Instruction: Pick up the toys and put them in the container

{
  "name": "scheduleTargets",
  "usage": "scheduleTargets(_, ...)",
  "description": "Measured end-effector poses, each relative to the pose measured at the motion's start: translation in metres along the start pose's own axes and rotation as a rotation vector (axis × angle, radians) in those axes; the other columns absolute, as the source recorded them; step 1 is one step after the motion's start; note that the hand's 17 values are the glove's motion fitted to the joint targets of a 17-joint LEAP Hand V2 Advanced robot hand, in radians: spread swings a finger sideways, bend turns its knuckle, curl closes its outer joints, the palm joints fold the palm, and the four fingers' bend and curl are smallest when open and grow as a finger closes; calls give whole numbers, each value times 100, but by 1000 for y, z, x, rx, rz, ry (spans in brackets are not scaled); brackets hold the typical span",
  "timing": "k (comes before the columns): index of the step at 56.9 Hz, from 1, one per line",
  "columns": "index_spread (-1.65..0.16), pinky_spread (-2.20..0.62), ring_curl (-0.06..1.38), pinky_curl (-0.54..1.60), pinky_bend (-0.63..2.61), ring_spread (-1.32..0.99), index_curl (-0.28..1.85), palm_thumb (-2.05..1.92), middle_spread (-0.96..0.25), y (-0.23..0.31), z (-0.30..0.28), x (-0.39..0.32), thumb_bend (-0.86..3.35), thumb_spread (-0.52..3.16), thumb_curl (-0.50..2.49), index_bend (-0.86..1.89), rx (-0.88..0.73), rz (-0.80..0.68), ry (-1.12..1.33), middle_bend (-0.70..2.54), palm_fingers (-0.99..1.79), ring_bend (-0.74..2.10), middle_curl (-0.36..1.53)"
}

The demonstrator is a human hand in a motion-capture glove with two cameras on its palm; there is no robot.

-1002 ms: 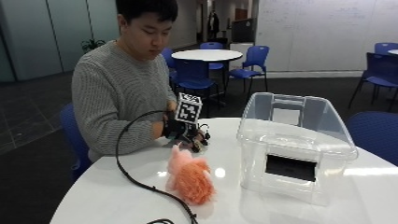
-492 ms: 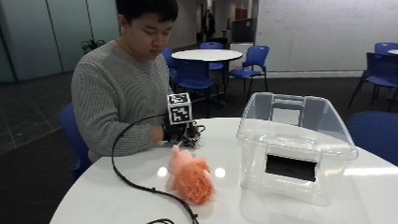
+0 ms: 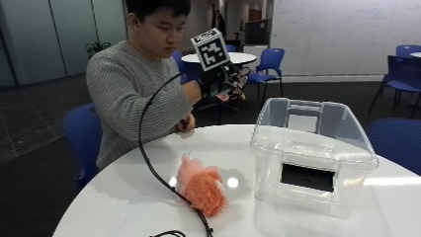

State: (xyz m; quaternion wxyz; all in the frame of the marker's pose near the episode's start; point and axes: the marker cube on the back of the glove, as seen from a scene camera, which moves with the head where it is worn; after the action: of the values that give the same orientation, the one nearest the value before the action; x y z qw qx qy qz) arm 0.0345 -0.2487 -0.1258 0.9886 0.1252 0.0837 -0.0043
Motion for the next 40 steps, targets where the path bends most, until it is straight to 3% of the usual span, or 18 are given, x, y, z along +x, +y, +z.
scheduleTargets(10, -24, -44, 60, 48, 98, -56, 89, 61, -30, -49, 22, 16, 12, 39, 93, 66, -32, 94, 41, 79, 89, 94, 67)
scheduleTargets(22, -24, -43, 64, 50, 103, -55, 93, 59, -30, -144, 87, 60, 9, 35, 99, 66, -125, 323, 195, 73, 81, 94, 72)
scheduleTargets(25, -24, -43, 65, 50, 105, -55, 94, 59, -30, -162, 102, 65, 8, 36, 101, 65, -156, 333, 119, 70, 78, 94, 73)
scheduleTargets(40, -27, -44, 67, 49, 106, -55, 98, 60, -31, -173, 133, 96, 5, 40, 107, 62, -254, 420, 78, 64, 70, 93, 79)
